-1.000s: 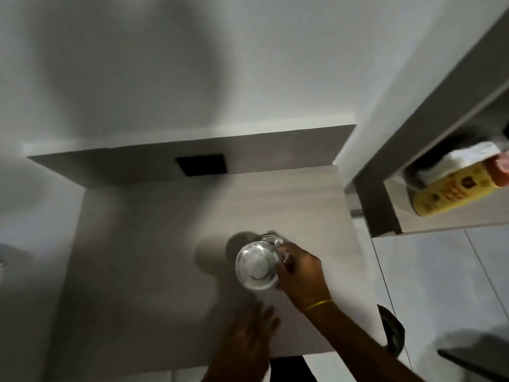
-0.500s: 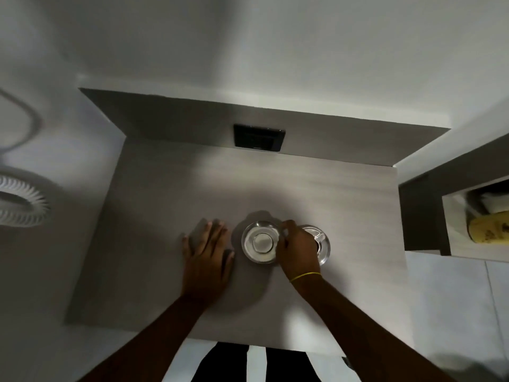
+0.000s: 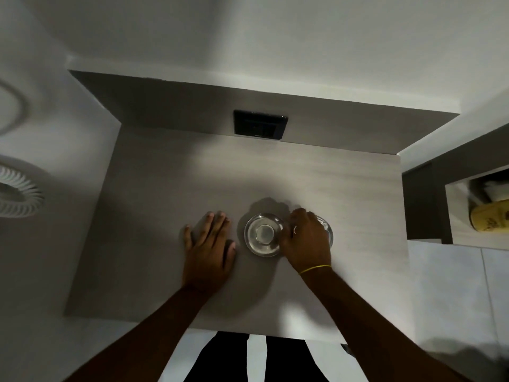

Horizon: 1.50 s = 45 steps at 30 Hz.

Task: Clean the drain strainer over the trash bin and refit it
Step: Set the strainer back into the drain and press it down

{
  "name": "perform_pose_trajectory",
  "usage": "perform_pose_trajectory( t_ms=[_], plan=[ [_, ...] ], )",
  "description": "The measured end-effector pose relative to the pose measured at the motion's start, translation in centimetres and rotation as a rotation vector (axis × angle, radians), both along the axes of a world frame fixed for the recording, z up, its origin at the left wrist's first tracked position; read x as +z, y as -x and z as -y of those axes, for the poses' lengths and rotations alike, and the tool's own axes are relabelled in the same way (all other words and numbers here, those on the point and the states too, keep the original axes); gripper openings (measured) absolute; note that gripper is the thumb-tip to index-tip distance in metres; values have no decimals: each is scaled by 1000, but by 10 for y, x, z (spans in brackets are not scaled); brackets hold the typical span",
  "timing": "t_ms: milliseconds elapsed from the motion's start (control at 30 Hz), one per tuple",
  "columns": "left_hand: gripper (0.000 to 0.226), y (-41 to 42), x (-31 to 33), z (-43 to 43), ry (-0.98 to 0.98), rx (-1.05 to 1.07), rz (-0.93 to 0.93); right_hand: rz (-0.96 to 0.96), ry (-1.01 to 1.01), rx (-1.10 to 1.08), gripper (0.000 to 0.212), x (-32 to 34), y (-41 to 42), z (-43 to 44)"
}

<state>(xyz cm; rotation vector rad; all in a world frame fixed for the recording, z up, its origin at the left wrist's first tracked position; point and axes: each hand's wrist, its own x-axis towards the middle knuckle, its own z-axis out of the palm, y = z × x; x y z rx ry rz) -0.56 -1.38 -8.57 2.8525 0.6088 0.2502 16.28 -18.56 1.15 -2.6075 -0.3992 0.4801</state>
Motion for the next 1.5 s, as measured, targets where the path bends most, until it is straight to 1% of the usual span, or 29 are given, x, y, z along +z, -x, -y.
perform_pose_trajectory(
  t_ms=[100, 200, 233, 333, 500, 667, 733, 833, 967, 1067, 1200, 1467, 1500],
  plan=[
    [57, 0, -1, 0, 6, 0, 3, 50, 59, 51, 39, 4, -4, 21],
    [57, 0, 1, 0, 5, 1, 13, -17, 237, 111, 75, 8, -2, 37],
    [57, 0, 1, 1, 2, 2, 15, -31, 283, 154, 84, 8, 0, 40],
    [57, 0, 2, 1, -4, 3, 7, -45, 322, 250, 94, 6, 0, 43],
    [59, -1, 5, 2, -10, 9, -43, -29, 392, 280, 99, 3, -5, 35],
    [58, -3, 9, 3, -17, 13, -50, -30, 373, 269, 98, 6, -9, 37],
    [59, -3, 10, 4, -12, 14, -49, -22, 342, 248, 96, 11, -11, 37],
    [59, -4, 12, 5, -6, 9, -41, -2, 238, 212, 93, 25, -13, 33],
    [59, -3, 10, 3, -29, 5, -57, 4, 169, 316, 95, 40, -2, 10],
    [58, -3, 7, 2, -41, 2, -60, -3, 204, 398, 96, 39, 11, -15],
    [57, -3, 7, 2, -24, -2, -58, -9, 255, 457, 95, 27, 21, -36],
    [58, -3, 5, 0, -6, -8, -80, -1, 334, 520, 99, 9, 24, -43],
    [58, 0, 11, 0, -17, -29, -84, 11, 331, 514, 99, 15, 27, -40]
  ],
)
